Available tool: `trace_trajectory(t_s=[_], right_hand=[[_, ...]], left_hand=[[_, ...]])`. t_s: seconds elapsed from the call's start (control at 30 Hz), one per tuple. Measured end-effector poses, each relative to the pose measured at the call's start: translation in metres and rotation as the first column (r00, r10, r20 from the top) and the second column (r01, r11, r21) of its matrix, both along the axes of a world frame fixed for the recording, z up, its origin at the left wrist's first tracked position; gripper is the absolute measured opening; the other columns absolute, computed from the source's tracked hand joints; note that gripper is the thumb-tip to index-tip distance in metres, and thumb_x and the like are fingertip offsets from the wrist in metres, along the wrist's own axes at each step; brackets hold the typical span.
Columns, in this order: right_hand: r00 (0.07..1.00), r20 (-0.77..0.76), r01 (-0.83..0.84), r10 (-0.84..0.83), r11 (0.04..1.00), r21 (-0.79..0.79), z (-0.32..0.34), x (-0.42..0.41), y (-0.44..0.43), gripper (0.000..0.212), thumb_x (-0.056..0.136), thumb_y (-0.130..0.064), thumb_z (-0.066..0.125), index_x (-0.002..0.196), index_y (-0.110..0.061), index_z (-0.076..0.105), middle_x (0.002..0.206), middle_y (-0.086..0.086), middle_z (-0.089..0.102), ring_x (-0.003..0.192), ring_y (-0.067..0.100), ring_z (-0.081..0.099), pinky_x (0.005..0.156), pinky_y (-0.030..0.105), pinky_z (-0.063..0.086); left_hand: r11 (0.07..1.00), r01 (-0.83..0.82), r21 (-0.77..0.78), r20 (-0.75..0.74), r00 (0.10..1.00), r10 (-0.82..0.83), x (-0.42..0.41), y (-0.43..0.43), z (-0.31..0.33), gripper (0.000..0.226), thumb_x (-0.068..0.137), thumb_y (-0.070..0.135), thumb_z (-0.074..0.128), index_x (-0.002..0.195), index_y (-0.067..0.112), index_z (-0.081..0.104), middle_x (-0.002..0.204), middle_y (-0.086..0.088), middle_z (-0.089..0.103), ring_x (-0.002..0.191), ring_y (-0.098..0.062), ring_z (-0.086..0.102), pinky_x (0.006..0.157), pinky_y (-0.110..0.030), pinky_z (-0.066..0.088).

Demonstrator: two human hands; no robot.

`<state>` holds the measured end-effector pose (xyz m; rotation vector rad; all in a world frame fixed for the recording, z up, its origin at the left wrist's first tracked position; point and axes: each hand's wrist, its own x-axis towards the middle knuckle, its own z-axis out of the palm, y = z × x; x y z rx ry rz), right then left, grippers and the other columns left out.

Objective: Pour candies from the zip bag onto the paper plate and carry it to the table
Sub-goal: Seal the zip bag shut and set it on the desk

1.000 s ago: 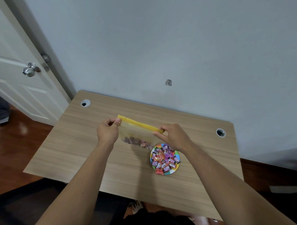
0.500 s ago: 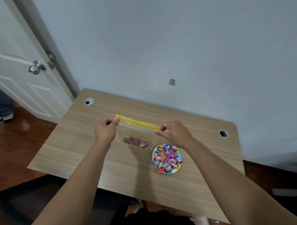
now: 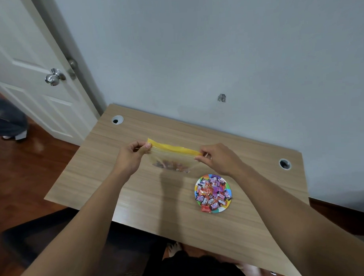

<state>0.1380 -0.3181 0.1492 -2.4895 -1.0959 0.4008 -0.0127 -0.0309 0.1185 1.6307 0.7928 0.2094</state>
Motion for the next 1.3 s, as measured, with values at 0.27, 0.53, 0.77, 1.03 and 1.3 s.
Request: trace_trajectory(t_s=[0.27,0.53,0.77,1.03,1.3], right_hand=[[0.977,-0.211,0.004,0.025,0.991,0.135,-0.023,-0.007,0.018,0.014,0.099,-0.033,0.076,0.098,-0.02,0.082,0.085,-0.009,0.08,0.077,0.011,0.071,0.076,0.034,0.057],[0.981,-0.175,-0.07,0.086,0.993,0.094,-0.036,-0.008,0.043,0.015,0.098,-0.038,0.075,0.098,-0.023,0.074,0.095,-0.008,0.074,0.073,0.005,0.064,0.078,0.038,0.056],[0.98,-0.161,-0.104,0.114,0.992,0.072,-0.042,-0.015,0.068,0.025,0.099,-0.042,0.073,0.089,-0.02,0.066,0.08,-0.01,0.064,0.071,0.011,0.053,0.069,0.034,0.043],[0.961,-0.275,0.003,-0.006,1.0,-0.008,-0.064,-0.01,0.083,0.028,0.096,-0.049,0.075,0.089,-0.023,0.072,0.08,-0.004,0.072,0.075,0.018,0.063,0.067,0.035,0.047],[0.934,-0.349,0.061,-0.079,0.996,-0.064,-0.093,-0.02,0.083,0.015,0.103,-0.025,0.07,0.108,-0.017,0.081,0.096,-0.001,0.079,0.089,0.02,0.071,0.079,0.03,0.048]], left_hand=[[0.979,0.202,0.004,0.002,0.979,-0.202,-0.022,0.031,-0.012,0.016,0.084,0.001,0.087,0.098,0.007,0.081,0.079,0.0,0.07,0.072,-0.007,0.065,0.068,-0.024,0.054],[0.976,0.217,0.004,0.01,0.976,-0.217,-0.029,0.041,-0.022,0.006,0.088,0.015,0.087,0.088,0.015,0.081,0.09,0.005,0.073,0.083,-0.01,0.072,0.072,-0.024,0.058],[0.963,0.255,0.085,-0.005,0.967,-0.256,-0.029,0.051,-0.033,0.019,0.096,0.021,0.081,0.096,0.002,0.079,0.09,0.003,0.061,0.078,-0.005,0.055,0.074,-0.013,0.044],[0.976,0.218,0.018,-0.063,0.974,-0.216,-0.027,0.062,-0.048,0.021,0.099,0.02,0.077,0.109,0.002,0.077,0.092,-0.012,0.078,0.066,0.004,0.062,0.061,-0.009,0.046],[0.989,0.142,0.042,-0.091,0.986,-0.138,-0.019,0.061,-0.073,0.018,0.099,0.016,0.076,0.117,0.016,0.078,0.109,-0.011,0.078,0.088,-0.016,0.066,0.089,-0.034,0.058]])
